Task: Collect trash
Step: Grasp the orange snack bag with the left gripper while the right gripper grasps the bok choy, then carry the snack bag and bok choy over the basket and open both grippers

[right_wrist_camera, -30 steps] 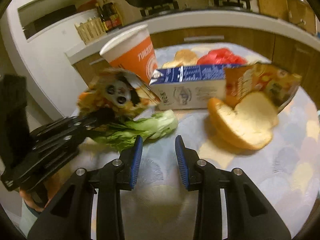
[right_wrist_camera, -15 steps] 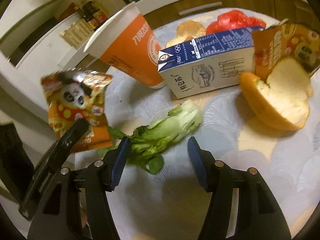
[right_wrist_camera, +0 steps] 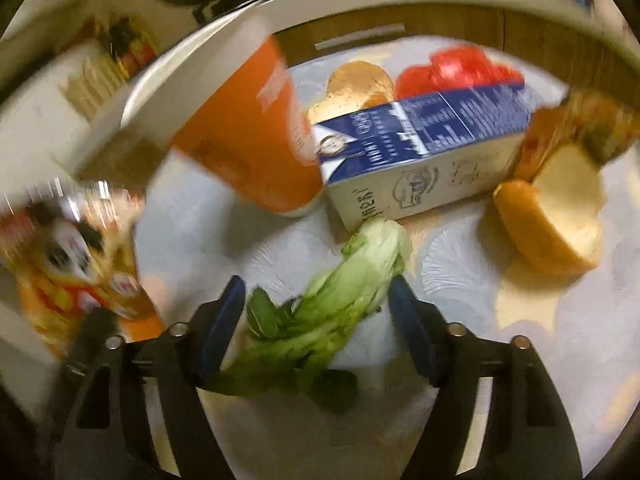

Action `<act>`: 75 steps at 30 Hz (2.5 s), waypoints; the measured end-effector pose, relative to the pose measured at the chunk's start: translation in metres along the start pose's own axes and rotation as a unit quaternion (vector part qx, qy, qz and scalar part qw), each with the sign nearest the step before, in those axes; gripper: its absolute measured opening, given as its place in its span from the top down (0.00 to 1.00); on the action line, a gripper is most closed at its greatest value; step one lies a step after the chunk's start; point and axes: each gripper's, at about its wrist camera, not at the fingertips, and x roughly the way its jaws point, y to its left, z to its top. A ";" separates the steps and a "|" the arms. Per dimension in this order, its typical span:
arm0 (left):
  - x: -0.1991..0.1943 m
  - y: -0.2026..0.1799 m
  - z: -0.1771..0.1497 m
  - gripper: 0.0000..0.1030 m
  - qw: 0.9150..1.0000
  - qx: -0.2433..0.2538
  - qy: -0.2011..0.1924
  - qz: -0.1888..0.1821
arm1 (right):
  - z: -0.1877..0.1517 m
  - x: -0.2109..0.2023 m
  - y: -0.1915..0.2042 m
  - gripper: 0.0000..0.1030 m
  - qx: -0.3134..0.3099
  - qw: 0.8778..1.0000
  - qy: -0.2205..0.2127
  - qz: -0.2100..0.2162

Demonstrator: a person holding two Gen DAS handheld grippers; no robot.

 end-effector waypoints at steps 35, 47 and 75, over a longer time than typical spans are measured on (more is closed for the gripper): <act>0.002 -0.063 -0.013 0.96 0.998 0.061 0.024 -0.022 | -0.068 -0.051 -0.048 0.49 -0.054 0.998 -0.029 -0.012; -0.007 -0.105 -0.002 0.96 0.994 0.075 0.019 -0.080 | -0.063 -0.125 -0.093 0.78 -0.082 0.991 -0.103 0.011; 0.178 -0.415 -0.034 0.96 0.932 0.222 0.183 -0.219 | -0.031 -0.164 -0.432 0.78 0.158 0.962 -0.146 -0.166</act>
